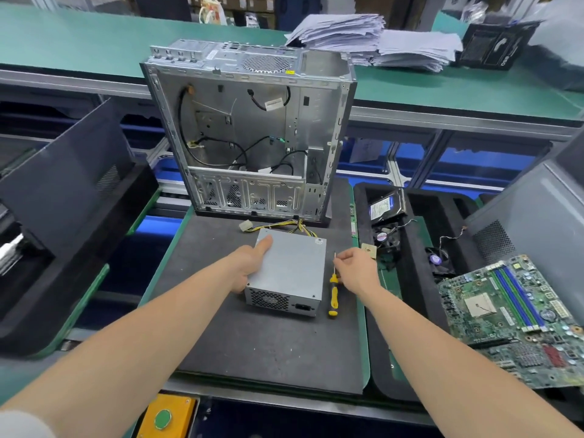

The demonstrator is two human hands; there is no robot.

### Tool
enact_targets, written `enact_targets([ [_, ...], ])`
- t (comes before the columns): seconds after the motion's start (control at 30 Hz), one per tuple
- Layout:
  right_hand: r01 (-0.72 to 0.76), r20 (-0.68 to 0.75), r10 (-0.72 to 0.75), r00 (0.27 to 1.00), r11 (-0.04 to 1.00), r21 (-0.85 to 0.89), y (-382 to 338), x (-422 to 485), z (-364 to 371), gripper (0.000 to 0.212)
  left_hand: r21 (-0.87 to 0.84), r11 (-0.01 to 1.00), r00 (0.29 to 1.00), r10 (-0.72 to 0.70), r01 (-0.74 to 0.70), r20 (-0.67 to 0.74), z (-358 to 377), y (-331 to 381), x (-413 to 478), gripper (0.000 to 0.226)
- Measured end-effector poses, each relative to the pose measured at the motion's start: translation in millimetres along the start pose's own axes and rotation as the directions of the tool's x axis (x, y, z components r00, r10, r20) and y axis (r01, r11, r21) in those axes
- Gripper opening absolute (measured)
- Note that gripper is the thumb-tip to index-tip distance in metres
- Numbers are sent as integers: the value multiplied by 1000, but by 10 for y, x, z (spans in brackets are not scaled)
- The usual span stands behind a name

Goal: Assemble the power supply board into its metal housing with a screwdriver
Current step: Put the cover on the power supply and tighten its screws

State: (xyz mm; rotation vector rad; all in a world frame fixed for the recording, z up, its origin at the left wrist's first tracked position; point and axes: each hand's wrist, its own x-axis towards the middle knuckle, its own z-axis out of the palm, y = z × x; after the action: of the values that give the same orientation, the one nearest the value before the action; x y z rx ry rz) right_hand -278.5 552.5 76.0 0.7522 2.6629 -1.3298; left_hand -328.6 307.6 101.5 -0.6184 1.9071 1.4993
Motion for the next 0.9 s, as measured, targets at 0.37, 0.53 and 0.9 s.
enact_targets([
  [0.37,-80,233,6,972,946,313,-242,-82,122,38,33,999,999,-41,41,12,-16,32,-41,75],
  [0.53,-119,307,40,951,963,241,-308,-14,142,41,-6,997,996,-80,80,49,-13,31,-59,66],
  [0.9,-242,417,103,903,924,295,-405,69,124,46,-23,997,994,-70,73,85,-37,79,-6,49],
])
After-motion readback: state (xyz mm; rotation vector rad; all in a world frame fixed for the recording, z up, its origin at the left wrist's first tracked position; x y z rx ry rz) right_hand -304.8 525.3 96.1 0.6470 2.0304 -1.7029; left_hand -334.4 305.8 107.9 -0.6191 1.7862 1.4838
